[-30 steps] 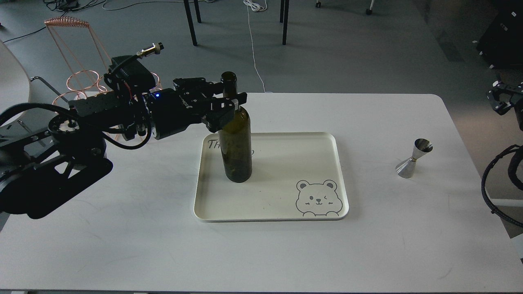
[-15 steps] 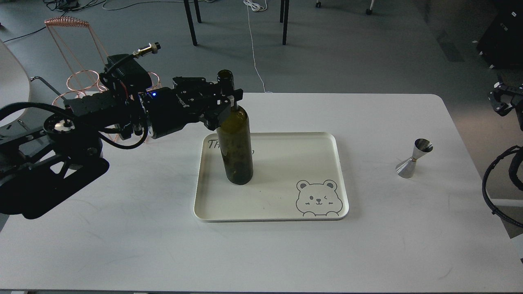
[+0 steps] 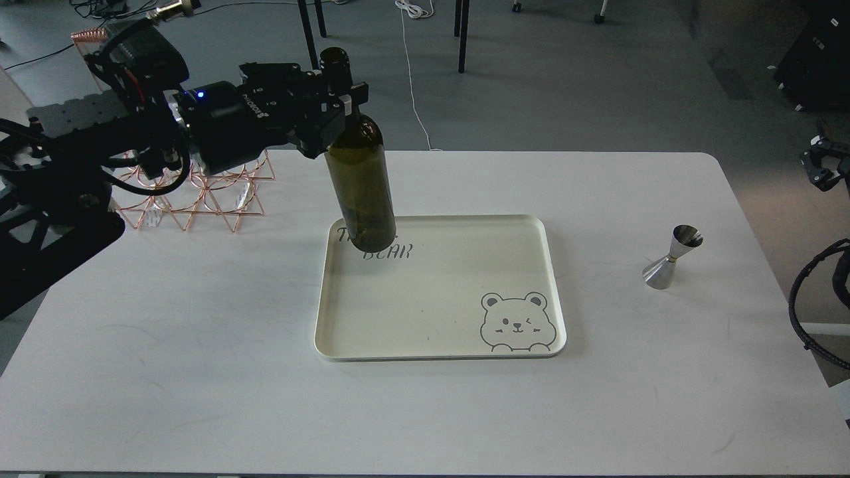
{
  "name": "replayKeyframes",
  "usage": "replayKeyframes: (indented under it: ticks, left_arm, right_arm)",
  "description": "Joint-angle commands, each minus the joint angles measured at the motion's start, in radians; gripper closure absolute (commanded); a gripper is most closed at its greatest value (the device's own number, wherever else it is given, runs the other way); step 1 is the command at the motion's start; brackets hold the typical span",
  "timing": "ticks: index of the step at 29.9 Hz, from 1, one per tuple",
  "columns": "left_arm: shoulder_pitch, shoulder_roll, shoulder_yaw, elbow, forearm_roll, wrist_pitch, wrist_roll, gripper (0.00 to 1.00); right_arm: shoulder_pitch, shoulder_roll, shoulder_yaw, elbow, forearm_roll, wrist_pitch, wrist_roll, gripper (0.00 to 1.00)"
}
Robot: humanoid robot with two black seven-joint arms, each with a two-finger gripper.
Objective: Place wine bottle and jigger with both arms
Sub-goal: 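Lift the bottle off the tray toward the copper rack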
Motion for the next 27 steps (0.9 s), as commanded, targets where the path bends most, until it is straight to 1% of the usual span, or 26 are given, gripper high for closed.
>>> replayKeyframes:
  ticks: [1, 4, 6, 9, 15, 22, 27]
  left_arm:
    - [-0.042, 0.085, 0.005, 0.019, -0.033, -0.002, -0.007, 0.89]
    - [-0.068, 0.122, 0.007, 0.066, -0.033, -0.002, -0.048, 0.9]
    - [-0.082, 0.128, 0.01, 0.117, -0.032, -0.002, -0.06, 0.9]
    - [-0.091, 0.128, 0.01, 0.2, -0.03, -0.002, -0.065, 0.9]
    - [-0.093, 0.127, 0.013, 0.318, -0.02, -0.001, -0.076, 0.9]
    - [-0.091, 0.113, 0.014, 0.388, -0.016, 0.001, -0.076, 0.9]
    - [-0.093, 0.096, 0.065, 0.399, -0.015, 0.01, -0.073, 0.9]
  right_arm:
    - [0.002, -0.001, -0.001, 0.0, -0.001, 0.0, 0.0, 0.0]
    - [0.003, -0.001, -0.002, 0.0, -0.003, 0.0, -0.002, 0.0]
    - [0.006, -0.001, -0.002, 0.0, -0.003, 0.0, -0.002, 0.0]
    - [0.008, -0.001, -0.002, 0.0, -0.005, 0.0, -0.002, 0.0]
    - [0.009, -0.003, -0.005, 0.0, -0.006, 0.0, -0.002, 0.0]
    - [0.008, -0.004, -0.007, -0.002, -0.011, 0.0, -0.002, 0.0]
    - [0.006, -0.003, -0.01, -0.002, -0.011, 0.0, -0.002, 0.0]
